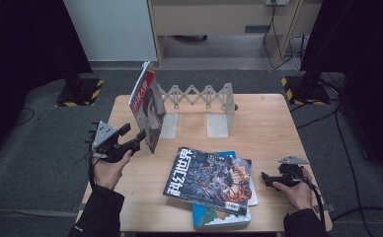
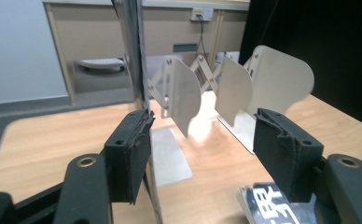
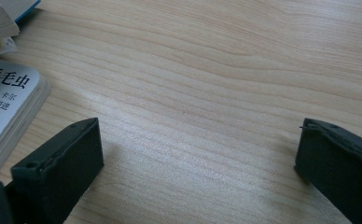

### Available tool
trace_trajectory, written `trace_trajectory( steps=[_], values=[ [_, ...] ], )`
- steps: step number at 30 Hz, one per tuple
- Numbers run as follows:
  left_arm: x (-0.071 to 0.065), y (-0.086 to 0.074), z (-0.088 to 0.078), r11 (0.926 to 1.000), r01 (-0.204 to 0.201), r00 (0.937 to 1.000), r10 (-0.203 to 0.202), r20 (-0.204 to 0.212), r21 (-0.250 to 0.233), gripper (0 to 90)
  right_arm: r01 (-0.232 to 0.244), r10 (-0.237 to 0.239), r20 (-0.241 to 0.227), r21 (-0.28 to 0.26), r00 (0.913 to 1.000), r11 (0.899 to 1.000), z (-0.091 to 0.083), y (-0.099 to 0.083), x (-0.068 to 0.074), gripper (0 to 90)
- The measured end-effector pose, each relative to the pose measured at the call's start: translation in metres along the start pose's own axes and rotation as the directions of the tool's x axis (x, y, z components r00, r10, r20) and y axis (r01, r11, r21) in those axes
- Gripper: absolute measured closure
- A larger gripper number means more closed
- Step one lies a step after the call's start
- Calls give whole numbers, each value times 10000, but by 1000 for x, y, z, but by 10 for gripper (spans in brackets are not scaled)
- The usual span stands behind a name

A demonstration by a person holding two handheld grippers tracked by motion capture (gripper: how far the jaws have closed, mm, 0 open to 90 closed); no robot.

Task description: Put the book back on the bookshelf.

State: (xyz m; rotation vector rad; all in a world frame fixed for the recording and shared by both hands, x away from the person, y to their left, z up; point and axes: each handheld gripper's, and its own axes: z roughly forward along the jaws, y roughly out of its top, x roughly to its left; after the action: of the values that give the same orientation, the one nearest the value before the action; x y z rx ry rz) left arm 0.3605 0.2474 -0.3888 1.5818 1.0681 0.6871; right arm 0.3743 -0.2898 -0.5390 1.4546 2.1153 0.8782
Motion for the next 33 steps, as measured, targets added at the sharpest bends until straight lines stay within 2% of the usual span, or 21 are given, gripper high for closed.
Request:
trace_trajectory(
  steps=[4, 7, 11, 18, 21, 27, 33],
  values=[
    [-1, -17, 4, 9995, 125, 9991, -137, 398, 297, 357, -68, 68, 50, -80, 10000, 9999, -1, 0, 0, 76],
    [-4, -30, 9, 9970, -169, 9989, 136, 447, 753, 324, -51, 51, 73, -67, 10000, 10000, -3, 1, 1, 152],
    [-9, -41, 14, 9939, -221, 9971, 140, 747, 1082, 298, -140, 139, 119, 91, 9998, 9999, -7, 3, 2, 230],
    [-14, -59, 20, 9874, -158, 9959, 16, 903, 1574, 259, -239, 239, 8, -56, 9997, 9997, -14, 8, 8, 269],
    [-14, -67, 23, 9840, 140, 9943, -325, 1017, 1778, 256, -252, 250, -84, -258, 9997, 9993, -18, 11, 11, 272],
    [-21, -80, 29, 9721, -71, 9921, -226, 1235, 2346, 251, -367, 357, -123, -882, 9993, 9954, -30, 18, 17, 261],
    [-31, -90, 34, 9584, -228, 9858, -259, 1661, 2844, 247, -400, 366, -239, -1630, 9990, 9858, -44, 26, 23, 260]
  ],
)
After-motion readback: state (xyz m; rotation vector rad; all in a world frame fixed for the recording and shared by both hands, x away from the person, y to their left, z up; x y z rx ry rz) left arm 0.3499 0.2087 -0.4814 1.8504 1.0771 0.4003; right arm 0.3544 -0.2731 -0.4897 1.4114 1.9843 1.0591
